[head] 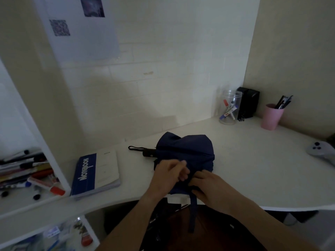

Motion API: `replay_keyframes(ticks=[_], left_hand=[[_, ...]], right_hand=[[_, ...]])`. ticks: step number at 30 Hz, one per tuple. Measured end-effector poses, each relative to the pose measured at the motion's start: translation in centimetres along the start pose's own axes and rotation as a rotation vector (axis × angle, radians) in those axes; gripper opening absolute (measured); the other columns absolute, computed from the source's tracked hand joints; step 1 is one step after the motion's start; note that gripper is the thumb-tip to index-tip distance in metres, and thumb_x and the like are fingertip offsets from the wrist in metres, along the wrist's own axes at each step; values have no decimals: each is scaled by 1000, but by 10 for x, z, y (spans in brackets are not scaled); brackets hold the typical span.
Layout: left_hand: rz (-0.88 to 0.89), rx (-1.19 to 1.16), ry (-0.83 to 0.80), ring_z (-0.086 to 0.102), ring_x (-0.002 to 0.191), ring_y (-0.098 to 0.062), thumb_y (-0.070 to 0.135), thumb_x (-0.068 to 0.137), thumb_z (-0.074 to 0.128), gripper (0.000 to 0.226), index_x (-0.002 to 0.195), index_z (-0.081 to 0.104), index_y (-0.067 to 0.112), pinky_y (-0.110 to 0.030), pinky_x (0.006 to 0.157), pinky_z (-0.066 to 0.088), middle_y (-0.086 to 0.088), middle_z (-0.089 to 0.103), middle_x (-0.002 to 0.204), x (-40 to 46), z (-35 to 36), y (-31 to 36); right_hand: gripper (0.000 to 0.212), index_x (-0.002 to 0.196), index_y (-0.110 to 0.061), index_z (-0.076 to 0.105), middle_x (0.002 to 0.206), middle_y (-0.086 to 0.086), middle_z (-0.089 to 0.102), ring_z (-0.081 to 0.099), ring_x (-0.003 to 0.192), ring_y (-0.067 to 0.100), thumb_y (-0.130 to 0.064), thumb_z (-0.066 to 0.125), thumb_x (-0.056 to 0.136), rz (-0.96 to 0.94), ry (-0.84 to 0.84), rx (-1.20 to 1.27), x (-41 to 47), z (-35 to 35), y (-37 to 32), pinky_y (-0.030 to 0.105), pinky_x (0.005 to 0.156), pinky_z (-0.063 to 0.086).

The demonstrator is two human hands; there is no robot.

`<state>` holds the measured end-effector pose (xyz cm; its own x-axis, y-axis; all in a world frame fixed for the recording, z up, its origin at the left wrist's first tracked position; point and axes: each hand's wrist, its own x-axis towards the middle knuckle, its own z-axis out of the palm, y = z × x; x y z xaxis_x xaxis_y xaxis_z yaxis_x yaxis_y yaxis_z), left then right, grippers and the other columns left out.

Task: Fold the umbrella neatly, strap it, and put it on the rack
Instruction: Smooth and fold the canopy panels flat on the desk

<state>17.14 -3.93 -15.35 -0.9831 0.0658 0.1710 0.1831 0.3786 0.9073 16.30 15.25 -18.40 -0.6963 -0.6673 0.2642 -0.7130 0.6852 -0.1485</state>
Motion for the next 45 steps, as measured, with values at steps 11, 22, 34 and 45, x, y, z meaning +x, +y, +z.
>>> replay_keyframes(ticks=[11, 22, 34, 45], left_hand=[[-259, -452, 106, 71, 66, -39, 26, 107, 46, 20, 114, 28, 31, -40, 64, 59, -22, 77, 89, 12, -11, -15], [-259, -648, 72, 74, 90, -44, 30, 103, 55, 56, 138, 20, 55, -41, 70, 63, -28, 68, 120, 5, -17, -17], [-483, -502, -10, 73, 99, -33, 23, 97, 63, 29, 124, 65, 13, -39, 84, 58, -16, 74, 116, 11, -35, -4], [-479, -658, 8, 72, 104, -28, 41, 87, 75, 37, 115, 73, 16, -38, 94, 55, -5, 78, 111, -2, -39, -3]], right_hand=[[38, 98, -8, 71, 87, 5, 68, 64, 76, 22, -42, 77, 82, 1026, 552, 993, 61, -75, 33, 32, 63, 50], [10, 101, -8, 65, 93, 10, 75, 75, 83, 25, -16, 65, 95, 807, 484, 1380, 14, -41, -5, 25, 59, 55], [18, 94, -4, 71, 97, 17, 75, 72, 90, 33, -21, 70, 92, 824, 464, 1318, 3, -14, -5, 43, 78, 60], [33, 108, -8, 71, 105, 7, 77, 72, 96, 23, -29, 78, 83, 833, 346, 1530, 17, -46, -7, 36, 80, 61]])
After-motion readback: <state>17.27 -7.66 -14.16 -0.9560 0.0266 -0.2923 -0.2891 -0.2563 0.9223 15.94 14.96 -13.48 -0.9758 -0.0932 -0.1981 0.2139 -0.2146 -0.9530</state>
